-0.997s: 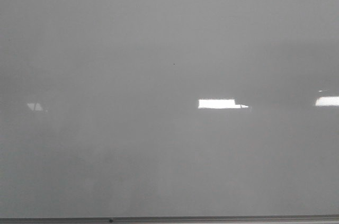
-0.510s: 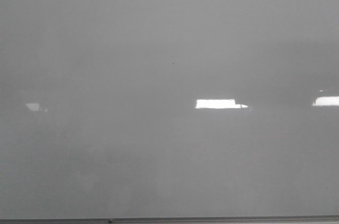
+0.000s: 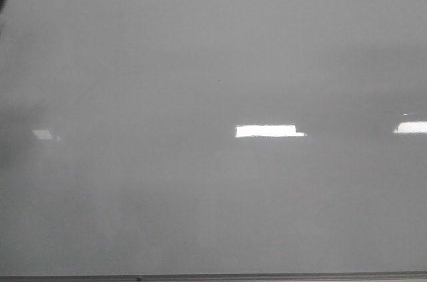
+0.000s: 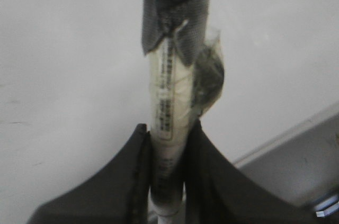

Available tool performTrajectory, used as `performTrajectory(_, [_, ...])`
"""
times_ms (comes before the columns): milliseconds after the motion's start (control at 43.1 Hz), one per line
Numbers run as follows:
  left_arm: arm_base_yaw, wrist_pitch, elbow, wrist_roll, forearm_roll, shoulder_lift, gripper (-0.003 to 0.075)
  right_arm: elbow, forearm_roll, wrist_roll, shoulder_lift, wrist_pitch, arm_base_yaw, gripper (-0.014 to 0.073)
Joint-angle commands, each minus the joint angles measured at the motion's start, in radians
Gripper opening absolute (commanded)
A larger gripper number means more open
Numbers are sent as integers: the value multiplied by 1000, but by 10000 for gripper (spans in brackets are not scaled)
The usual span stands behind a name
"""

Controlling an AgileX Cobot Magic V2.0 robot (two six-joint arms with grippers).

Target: Write number 6 on whiteboard

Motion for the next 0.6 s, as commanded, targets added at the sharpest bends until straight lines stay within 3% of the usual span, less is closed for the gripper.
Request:
performTrajectory(0, [-139,106,-77,58,17,9,-20,-78,1,-65,107,-21,63,624])
performTrajectory(185, [-371,324,-192,238,27,90,-20,-152,49,-191,265,40,265,624])
performTrajectory(348, [-504,326,-267,298,29,145,-20,-217,67,-265,381,52,482,624])
performTrajectory(579, [-579,300,-338,298,31,154,-20,-311,66,-309,513,-32,762,624])
